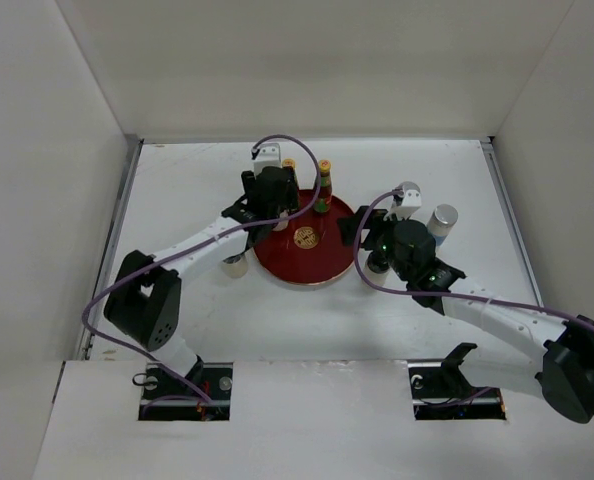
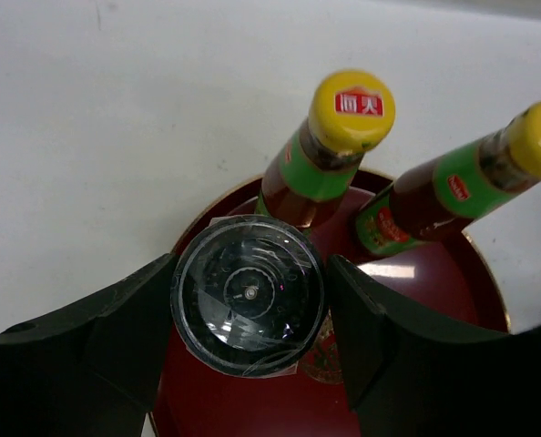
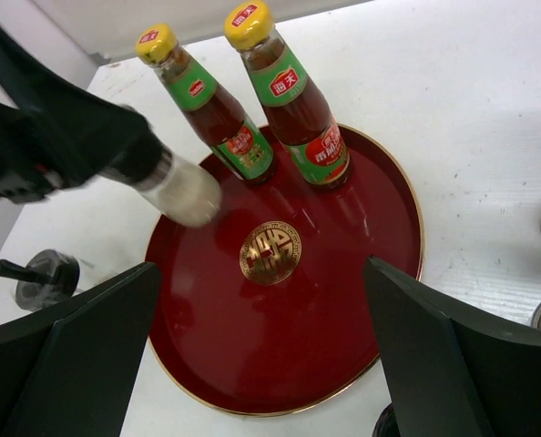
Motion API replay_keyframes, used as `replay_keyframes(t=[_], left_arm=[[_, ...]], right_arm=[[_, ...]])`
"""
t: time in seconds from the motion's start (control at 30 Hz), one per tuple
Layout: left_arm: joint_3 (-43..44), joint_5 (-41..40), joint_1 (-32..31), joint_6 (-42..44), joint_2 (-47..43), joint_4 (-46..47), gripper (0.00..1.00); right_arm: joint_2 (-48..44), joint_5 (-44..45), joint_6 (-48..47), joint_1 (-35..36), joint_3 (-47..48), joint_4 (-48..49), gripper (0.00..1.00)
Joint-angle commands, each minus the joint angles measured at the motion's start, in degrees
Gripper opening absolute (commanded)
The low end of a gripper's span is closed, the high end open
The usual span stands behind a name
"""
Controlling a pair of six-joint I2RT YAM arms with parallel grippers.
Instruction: Organize the condiment bottles
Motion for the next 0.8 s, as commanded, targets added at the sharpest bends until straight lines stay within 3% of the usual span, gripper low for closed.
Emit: replay_keyframes(t=[0.0, 0.1, 0.27, 0.37, 0.6, 0.77], left_arm=[[2.7, -0.3, -0.3, -1.5, -0.5, 6.6, 0.37], [2.3, -0.3, -0.7, -2.1, 1.4, 7.1, 0.42], [0.3, -0.7, -1.1, -2.6, 0.3, 7.4, 0.73], [-1.8, -1.2, -1.2, -2.5, -3.6, 7.2, 0.82], [-9.3, -4.7, -2.4, -2.9, -21.3, 1.5, 0.79], [-14.9, -7.1, -4.0, -4.3, -33.6, -11.3, 0.78]], right_arm=[[-1.1, -0.6, 0.8, -0.4, -0.5, 4.1, 1.00], [-1.3, -0.6, 0.9, -0.4, -0.5, 4.3, 1.00], [-1.3, -0.6, 0.9, -0.4, -0.6, 4.3, 1.00], [-1.3, -0.6, 0.9, -0.5, -0.6, 4.3, 1.00], [-2.0, -0.7, 0.9, -0.6, -0.9, 4.3, 1.00], [-1.8, -0.7, 0.9, -0.6, -0.9, 4.3, 1.00]])
